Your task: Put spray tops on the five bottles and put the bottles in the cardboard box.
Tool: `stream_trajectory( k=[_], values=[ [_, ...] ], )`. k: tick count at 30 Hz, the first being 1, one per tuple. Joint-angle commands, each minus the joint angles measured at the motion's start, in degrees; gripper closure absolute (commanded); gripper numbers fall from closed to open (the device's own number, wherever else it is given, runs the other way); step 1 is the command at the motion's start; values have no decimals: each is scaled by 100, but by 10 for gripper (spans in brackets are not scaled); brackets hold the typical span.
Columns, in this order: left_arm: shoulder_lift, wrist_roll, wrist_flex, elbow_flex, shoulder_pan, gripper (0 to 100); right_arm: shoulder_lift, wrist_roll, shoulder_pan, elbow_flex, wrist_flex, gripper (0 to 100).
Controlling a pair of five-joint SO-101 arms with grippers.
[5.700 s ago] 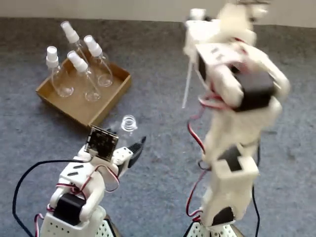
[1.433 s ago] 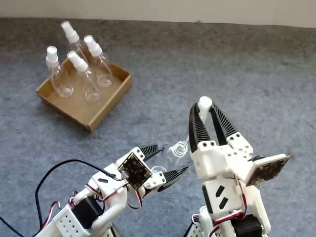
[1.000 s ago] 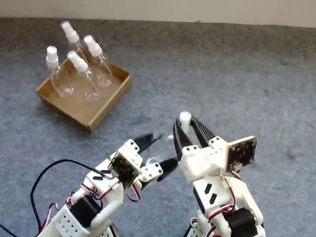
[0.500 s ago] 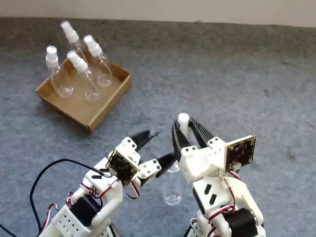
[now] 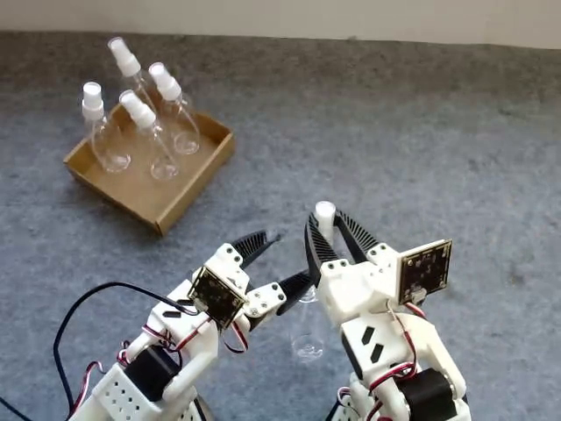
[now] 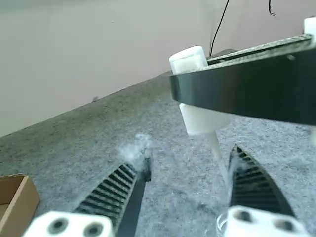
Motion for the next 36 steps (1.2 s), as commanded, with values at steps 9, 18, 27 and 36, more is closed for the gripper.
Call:
stream_trajectory(
  k=[9,18,27,36],
  values=[
    [-57,35,1231,-673,-31,807,-48,0,-40,-57,330,988],
    [-57,53,2084,-892,31,807,-48,0,-40,-66,356,988],
    [-57,62,3235,-1305,954,810,-48,0,-40,-66,356,988],
    [-57,897,3543,-1033,989,807,-48,9,-40,-66,356,988]
  ],
)
